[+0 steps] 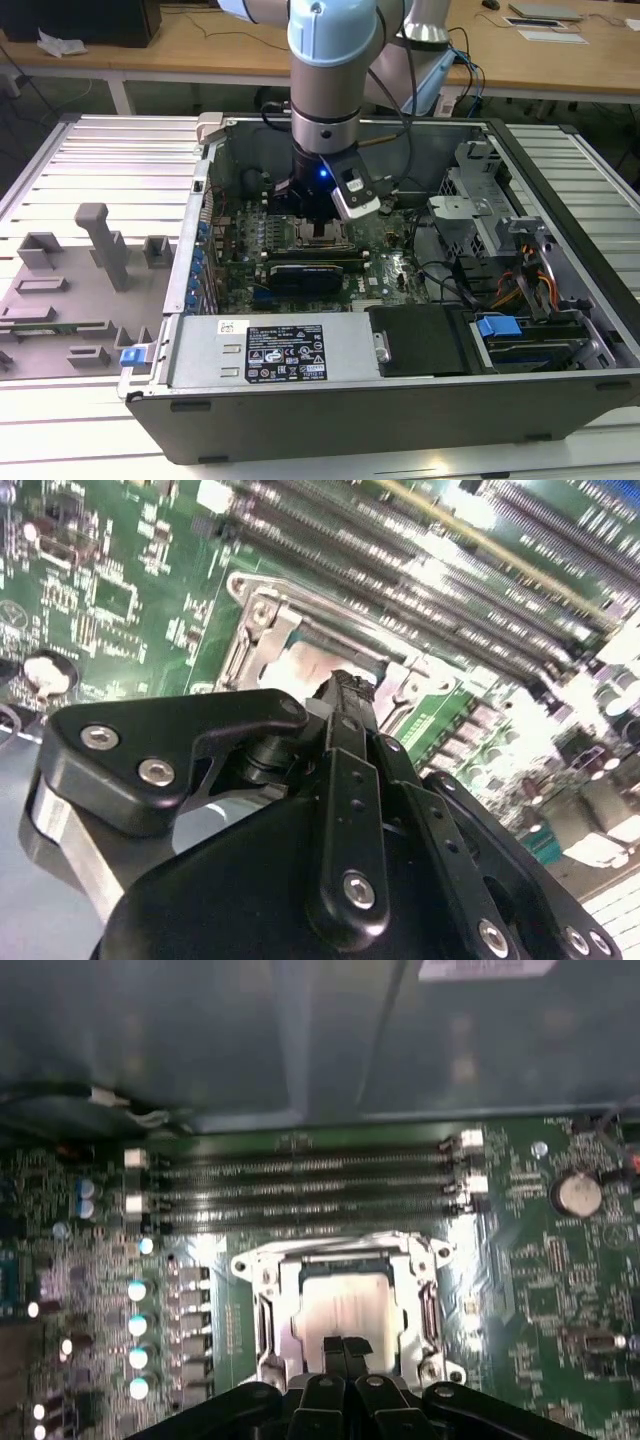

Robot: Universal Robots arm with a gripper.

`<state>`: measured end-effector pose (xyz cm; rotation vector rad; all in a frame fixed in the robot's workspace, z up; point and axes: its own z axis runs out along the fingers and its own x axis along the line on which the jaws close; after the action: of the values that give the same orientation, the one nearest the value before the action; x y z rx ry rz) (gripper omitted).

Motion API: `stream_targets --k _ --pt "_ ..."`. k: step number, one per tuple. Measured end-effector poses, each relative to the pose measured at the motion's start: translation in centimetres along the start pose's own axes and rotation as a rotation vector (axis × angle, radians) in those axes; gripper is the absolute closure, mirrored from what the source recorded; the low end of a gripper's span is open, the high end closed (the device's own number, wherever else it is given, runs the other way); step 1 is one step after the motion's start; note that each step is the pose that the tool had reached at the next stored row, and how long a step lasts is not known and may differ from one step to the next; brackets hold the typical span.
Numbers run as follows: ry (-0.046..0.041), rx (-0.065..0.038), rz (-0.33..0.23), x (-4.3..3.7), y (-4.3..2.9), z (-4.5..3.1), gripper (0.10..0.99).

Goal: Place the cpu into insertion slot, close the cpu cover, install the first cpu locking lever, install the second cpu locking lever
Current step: 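Install the second cpu locking lever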

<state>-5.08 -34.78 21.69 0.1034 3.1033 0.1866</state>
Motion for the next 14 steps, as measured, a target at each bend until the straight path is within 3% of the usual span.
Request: stream_targets --k 4,6,7,11,14 --pt "-0.0017 0.001 0.000 0.04 0.67 -0.26 0.980" --pt "-0.0191 0.000 -0.002 0.09 0.74 -0.26 0.980" --pt "-0.0210 0.002 -0.003 0.11 0.77 -0.35 0.980" --pt "-0.0242 0.011 -0.003 0.07 0.98 -1.49 0.980" --pt "-0.0245 0.012 -0.003 0.07 1.00 -1.64 0.980"
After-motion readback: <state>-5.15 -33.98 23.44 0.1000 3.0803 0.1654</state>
